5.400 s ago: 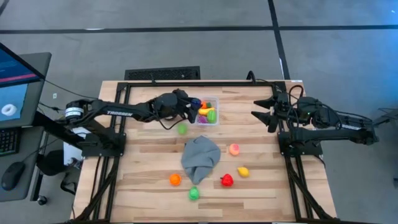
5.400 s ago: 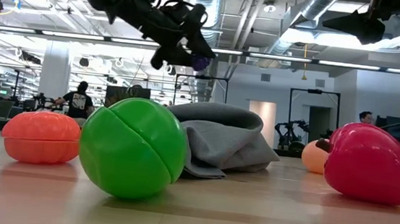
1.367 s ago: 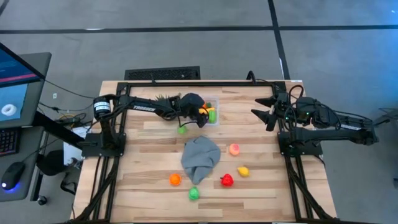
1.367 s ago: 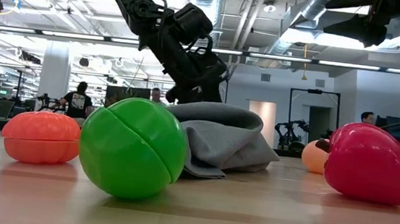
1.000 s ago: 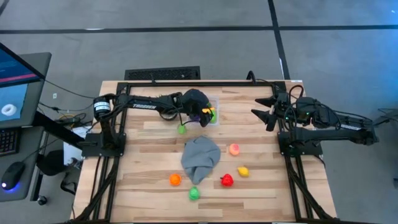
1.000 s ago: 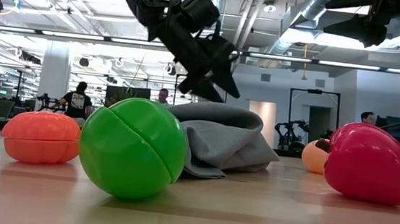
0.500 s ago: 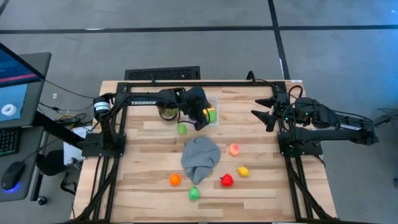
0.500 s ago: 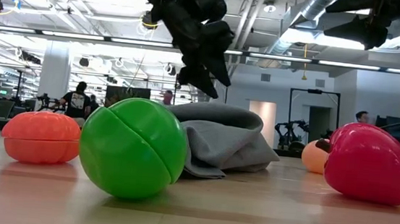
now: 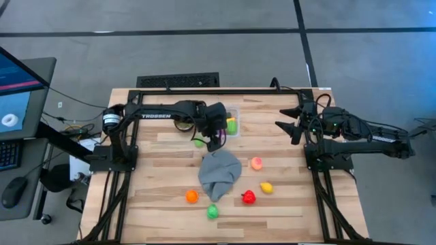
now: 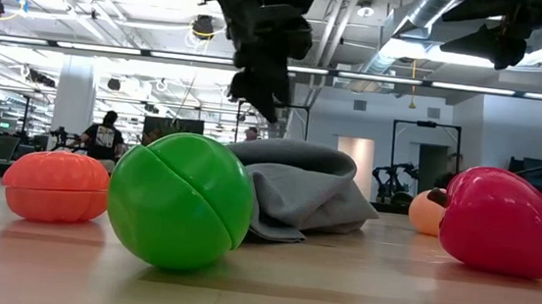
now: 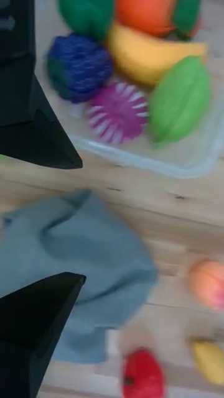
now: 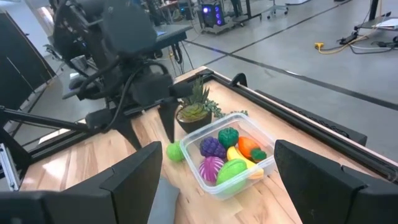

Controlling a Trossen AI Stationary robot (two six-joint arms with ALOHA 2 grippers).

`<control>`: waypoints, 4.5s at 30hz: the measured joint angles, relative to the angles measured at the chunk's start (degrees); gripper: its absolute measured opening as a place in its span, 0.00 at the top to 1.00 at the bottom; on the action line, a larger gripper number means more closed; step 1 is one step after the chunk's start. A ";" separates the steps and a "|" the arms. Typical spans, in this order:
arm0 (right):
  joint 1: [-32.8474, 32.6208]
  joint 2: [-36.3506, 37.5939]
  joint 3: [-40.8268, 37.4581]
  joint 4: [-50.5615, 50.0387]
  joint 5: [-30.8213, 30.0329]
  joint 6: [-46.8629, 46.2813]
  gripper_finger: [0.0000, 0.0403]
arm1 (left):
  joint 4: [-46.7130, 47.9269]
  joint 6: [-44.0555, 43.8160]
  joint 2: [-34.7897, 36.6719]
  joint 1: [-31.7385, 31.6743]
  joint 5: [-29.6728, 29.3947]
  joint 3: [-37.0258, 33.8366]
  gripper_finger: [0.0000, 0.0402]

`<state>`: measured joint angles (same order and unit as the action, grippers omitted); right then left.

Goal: Pick and placing Produce into tupperware
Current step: Put the green cabbage into the transparent container

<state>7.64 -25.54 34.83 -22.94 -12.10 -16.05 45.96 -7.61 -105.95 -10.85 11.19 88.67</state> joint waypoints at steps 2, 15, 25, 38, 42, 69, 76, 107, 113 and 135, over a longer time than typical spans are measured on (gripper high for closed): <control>0.00 0.01 0.00 0.00 0.00 0.00 0.17 | 2.89 0.36 0.00 0.82 -0.86 0.03 0.32; 0.00 0.02 0.00 0.02 0.02 -0.68 0.17 | 15.37 3.83 2.39 6.14 -12.07 0.02 0.32; -0.07 0.02 0.00 -0.22 0.04 -1.03 0.17 | 18.48 8.95 10.44 11.87 -27.05 -3.98 0.32; -0.06 0.00 0.00 -1.09 0.04 -0.61 0.17 | 1.36 2.84 17.79 13.05 -33.17 -24.04 0.32; -0.07 0.01 0.00 -1.07 0.04 -0.66 0.17 | -5.92 6.87 17.75 13.53 -33.11 -27.70 0.32; -0.07 0.01 0.00 -1.03 -1.28 -1.97 0.17 | -18.78 18.53 17.68 3.78 -19.15 -32.79 0.32; -0.07 0.02 0.00 -1.03 -1.39 -1.89 0.17 | -18.30 15.62 17.66 0.71 -15.25 -32.79 0.30; 0.37 0.02 -0.04 -1.07 -1.49 -1.55 0.17 | -19.62 20.19 10.87 -1.92 -14.79 -32.55 0.23; 0.37 0.00 -0.04 -1.15 -1.49 -1.53 0.17 | -20.34 19.87 8.91 -2.34 -12.84 -32.41 0.23; 0.46 0.02 -0.04 -2.34 -2.99 -1.40 0.17 | -21.95 18.37 5.14 -3.48 -10.06 -32.20 0.23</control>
<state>8.10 -25.52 34.79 -25.28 -15.09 -17.46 24.01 10.76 -100.82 -14.33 1.13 56.47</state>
